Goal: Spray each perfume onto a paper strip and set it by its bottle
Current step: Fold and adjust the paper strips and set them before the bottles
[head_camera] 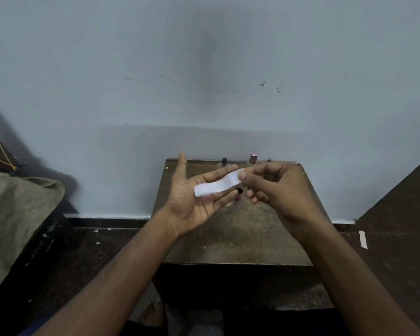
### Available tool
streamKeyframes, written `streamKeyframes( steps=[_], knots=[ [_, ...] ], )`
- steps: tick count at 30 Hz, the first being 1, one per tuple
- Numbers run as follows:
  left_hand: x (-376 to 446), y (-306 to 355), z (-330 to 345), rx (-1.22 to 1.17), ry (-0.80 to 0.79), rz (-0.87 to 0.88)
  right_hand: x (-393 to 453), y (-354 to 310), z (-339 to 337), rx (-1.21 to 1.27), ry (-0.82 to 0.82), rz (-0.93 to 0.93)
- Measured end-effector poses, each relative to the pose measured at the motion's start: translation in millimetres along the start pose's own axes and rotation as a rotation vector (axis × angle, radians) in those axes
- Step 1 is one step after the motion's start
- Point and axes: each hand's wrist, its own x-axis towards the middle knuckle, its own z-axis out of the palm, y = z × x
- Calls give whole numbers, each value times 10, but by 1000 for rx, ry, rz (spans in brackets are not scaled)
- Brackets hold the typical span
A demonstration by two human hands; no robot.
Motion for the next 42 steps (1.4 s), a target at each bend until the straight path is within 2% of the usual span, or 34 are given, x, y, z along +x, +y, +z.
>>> streamKeyframes(
  steps=[4, 9, 23, 26, 29, 31, 36, 42],
  knots=[
    [-121, 67, 6, 30, -46, 8, 14, 43, 2, -45, 96, -115],
    [-242, 160, -25, -17, -118, 21, 37, 55, 9, 23, 155, -199],
    [-366, 278, -39, -152, -213, 53, 147, 127, -266, 163, 231, -123],
    [-375, 281, 41, -124, -134, 30, 163, 136, -289, 187, 250, -114],
    [-343, 233, 96, 96, 105, 102, 163, 147, -290, 179, 243, -111],
    [-335, 200, 95, 204, 184, 168, 155, 152, -280, 173, 226, -110],
    [-358, 172, 82, 302, 261, 241, 148, 134, -252, 178, 198, -108],
    [-354, 150, 87, 323, 277, 284, 141, 114, -233, 178, 177, -105]
  ],
)
